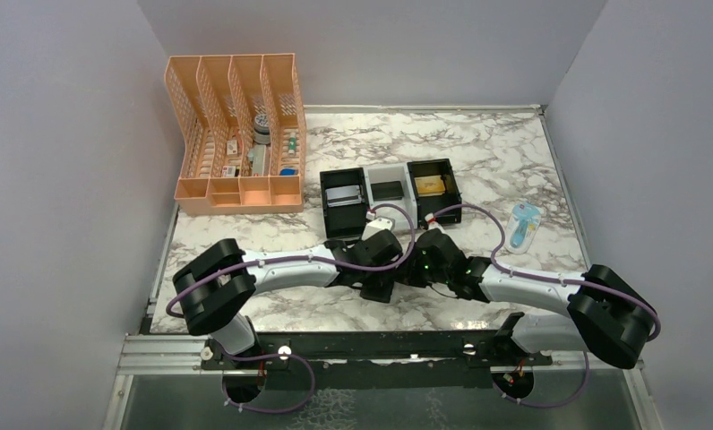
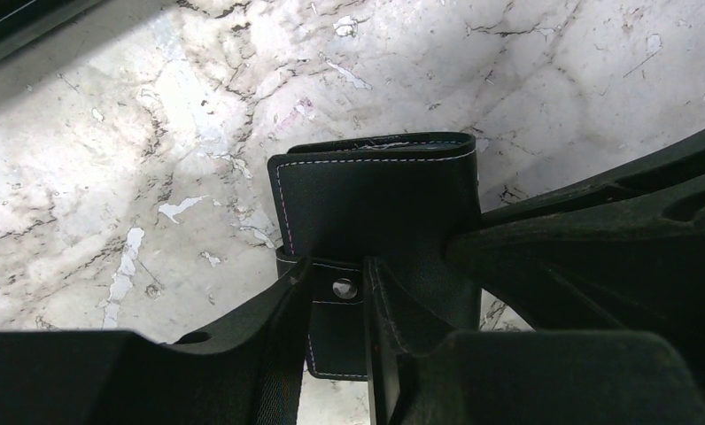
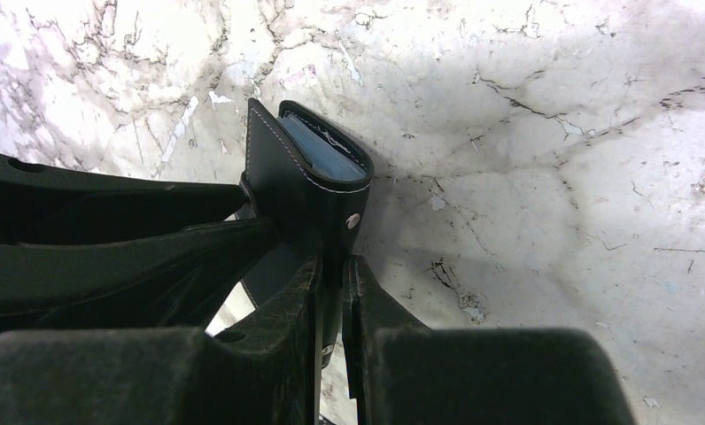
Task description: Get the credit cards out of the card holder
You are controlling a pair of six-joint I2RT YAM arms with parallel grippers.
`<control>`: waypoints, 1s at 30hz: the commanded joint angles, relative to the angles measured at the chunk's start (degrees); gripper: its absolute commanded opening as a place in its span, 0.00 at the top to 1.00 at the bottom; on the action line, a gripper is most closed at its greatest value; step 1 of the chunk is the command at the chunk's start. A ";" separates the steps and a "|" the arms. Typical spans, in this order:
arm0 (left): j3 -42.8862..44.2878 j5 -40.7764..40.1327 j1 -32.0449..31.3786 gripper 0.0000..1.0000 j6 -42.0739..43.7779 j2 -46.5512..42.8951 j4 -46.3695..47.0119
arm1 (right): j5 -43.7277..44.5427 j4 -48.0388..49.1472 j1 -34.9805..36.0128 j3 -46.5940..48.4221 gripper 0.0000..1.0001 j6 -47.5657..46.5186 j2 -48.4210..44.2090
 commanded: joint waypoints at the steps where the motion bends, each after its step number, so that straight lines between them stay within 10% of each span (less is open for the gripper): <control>1: -2.28 -6.51 0.64 0.72 0.75 -0.33 -9.29 | 2.19 -2.54 -0.46 0.17 0.89 -0.47 -1.13; 15: -5.96 -7.15 0.80 0.81 -0.34 -5.10 -9.59 | 1.49 -2.30 -0.68 0.03 0.89 -0.35 -1.19; 24: -4.09 -6.85 1.23 0.50 -0.61 -7.89 -7.18 | 0.09 -1.21 -0.72 0.03 0.89 -0.97 -0.96; 30: -3.98 -1.48 3.04 0.47 2.38 -6.79 -1.74 | -0.31 -1.07 -0.72 0.43 0.89 -1.51 -0.52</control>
